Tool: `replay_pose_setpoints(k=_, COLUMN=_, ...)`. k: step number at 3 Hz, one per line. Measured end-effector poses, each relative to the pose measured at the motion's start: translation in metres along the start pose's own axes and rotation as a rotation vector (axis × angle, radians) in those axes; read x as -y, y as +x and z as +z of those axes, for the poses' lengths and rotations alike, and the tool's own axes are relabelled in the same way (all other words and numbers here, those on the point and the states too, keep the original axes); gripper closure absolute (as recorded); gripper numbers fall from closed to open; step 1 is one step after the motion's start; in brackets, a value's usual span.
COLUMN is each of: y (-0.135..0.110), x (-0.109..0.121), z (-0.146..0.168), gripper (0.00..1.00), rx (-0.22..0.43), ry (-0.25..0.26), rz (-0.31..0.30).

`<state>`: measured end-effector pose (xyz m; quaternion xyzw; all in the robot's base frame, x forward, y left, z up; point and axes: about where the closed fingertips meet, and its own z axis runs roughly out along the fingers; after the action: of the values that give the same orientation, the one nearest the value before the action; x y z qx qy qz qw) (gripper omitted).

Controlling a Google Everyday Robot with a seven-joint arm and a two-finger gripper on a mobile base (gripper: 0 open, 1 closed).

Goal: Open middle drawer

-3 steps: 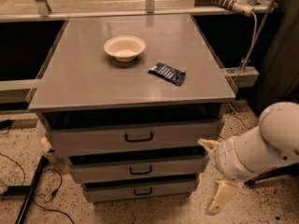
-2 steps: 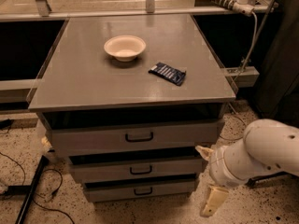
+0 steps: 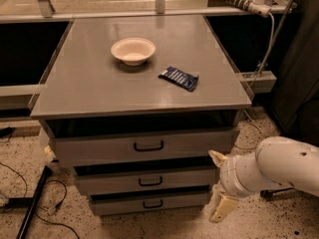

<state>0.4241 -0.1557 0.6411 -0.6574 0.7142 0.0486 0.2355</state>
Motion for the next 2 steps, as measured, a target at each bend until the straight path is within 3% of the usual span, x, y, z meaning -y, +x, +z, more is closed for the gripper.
replay_pose_setpoints(k=2, y=-0.006, x=-0.001, z=0.030, gripper=0.00, rx=0.032, ry=-0.011, rz=-0.061)
